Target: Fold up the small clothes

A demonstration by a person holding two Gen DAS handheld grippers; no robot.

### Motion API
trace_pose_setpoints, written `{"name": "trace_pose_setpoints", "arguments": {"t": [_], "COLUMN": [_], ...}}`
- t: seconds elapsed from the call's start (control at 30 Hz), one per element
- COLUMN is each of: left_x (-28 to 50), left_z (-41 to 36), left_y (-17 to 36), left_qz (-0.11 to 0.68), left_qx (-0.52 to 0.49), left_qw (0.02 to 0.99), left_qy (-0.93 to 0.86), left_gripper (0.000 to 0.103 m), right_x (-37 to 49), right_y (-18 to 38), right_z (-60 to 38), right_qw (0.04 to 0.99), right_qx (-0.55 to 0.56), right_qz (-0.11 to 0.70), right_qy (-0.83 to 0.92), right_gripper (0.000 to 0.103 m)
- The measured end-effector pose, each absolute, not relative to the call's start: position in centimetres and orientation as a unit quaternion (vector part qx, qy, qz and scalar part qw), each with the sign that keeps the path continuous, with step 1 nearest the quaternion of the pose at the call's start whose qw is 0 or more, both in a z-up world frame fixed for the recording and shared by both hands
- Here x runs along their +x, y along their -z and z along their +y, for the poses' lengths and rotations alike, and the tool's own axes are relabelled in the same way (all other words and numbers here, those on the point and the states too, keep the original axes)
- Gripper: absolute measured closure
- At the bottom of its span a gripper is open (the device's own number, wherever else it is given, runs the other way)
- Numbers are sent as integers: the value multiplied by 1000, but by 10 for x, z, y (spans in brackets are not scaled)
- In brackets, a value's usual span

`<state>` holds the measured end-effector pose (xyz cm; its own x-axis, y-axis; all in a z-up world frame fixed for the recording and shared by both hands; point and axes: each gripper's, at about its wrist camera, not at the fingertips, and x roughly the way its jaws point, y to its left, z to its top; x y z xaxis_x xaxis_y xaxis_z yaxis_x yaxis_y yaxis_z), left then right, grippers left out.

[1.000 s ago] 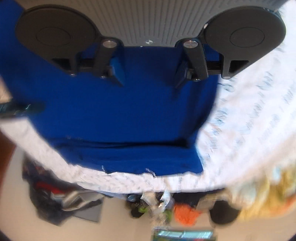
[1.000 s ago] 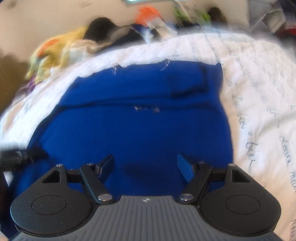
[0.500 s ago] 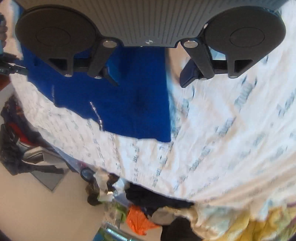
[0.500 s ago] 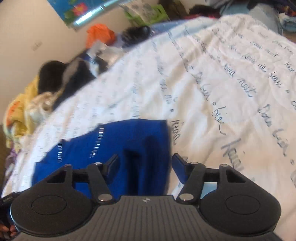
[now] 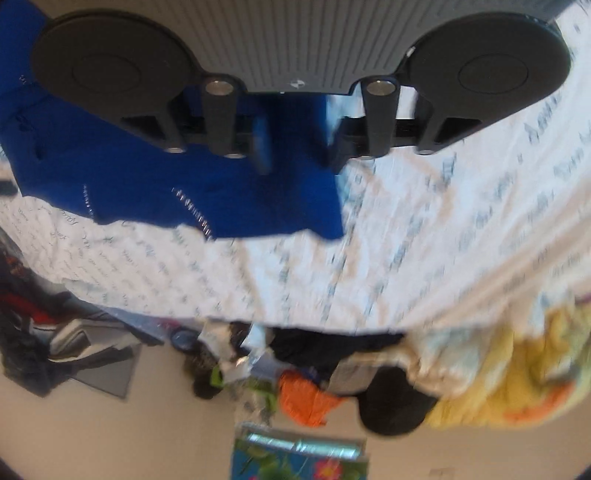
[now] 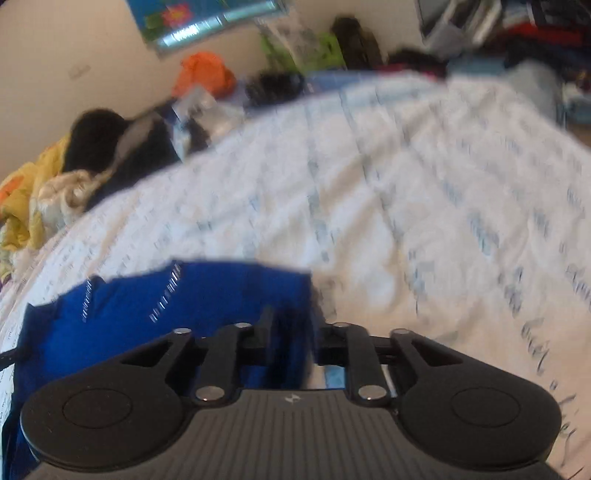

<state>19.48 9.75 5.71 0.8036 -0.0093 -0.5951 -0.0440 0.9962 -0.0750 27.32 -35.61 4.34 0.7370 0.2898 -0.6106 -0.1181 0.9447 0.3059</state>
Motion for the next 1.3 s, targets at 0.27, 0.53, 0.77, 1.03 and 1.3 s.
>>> {"name": "trace_pose_setpoints", "arguments": {"t": [0.27, 0.53, 0.77, 1.03, 1.3], "left_x": [272, 267, 250, 216, 150], "left_z": [130, 129, 128, 59, 67], "left_y": [-33, -34, -45, -50, -69], "left_qz": [393, 358, 340, 348, 306], "left_qx": [-136, -83, -78, -87, -60], "left_qw": [909, 929, 936, 931, 949], "left_qy": [-32, -43, -51, 74, 55], "left_gripper": [46, 97, 81, 49, 32], "right_x": [318, 307, 291, 260, 183], "right_y": [-14, -11, -22, -28, -58], "right_z": [-343, -366, -372, -273, -306], "right_qw": [891, 910, 911, 899, 893], "right_qx": [147, 144, 189, 114, 181], "right_qz": [409, 372, 359, 378, 366], "right_qy": [-131, -110, -77, -191, -189], "right_gripper": [94, 96, 87, 83, 74]}}
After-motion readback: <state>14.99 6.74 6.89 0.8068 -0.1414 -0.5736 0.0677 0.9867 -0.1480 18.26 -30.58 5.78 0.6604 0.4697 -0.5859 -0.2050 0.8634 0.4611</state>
